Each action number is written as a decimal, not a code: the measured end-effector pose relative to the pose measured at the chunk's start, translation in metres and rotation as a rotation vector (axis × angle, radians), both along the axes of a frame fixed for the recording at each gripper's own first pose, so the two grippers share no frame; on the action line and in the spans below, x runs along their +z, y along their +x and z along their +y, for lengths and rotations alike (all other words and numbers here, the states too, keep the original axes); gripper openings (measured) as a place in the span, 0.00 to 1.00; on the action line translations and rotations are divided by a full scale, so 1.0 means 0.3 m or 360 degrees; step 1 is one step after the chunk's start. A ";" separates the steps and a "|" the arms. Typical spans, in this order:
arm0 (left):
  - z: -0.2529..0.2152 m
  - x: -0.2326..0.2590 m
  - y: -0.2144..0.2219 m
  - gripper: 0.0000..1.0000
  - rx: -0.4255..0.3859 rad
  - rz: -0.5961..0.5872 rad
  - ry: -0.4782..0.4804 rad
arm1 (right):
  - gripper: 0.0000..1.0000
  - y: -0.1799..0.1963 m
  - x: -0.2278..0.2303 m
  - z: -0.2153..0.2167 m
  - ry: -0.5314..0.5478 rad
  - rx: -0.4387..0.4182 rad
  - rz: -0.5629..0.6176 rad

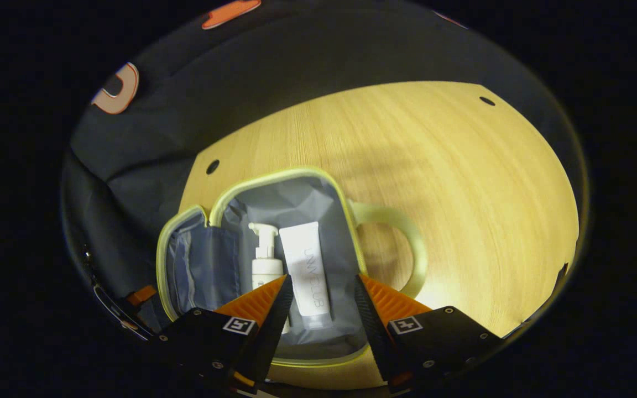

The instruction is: First open the suitcase, pack the skin care products into it, and then close the suitcase.

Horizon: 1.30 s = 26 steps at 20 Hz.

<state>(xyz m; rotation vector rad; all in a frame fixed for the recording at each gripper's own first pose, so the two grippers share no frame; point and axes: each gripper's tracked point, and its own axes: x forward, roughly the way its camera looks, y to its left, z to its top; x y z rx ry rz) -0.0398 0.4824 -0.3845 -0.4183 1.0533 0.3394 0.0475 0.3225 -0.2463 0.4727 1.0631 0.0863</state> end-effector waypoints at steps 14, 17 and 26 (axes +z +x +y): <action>-0.138 -0.116 0.085 0.14 0.0262 -0.0068 -0.0586 | 0.90 -0.012 0.345 -0.359 -0.0095 -0.0275 -0.0584; -0.127 -0.039 0.104 0.07 0.0151 -0.0154 -0.0430 | 0.90 -0.006 0.382 -0.406 -0.0118 -0.0284 -0.0673; -0.128 0.302 0.128 0.07 -0.0029 -0.0362 -0.0027 | 0.92 0.044 0.480 -0.630 -0.0354 -0.0346 -0.0927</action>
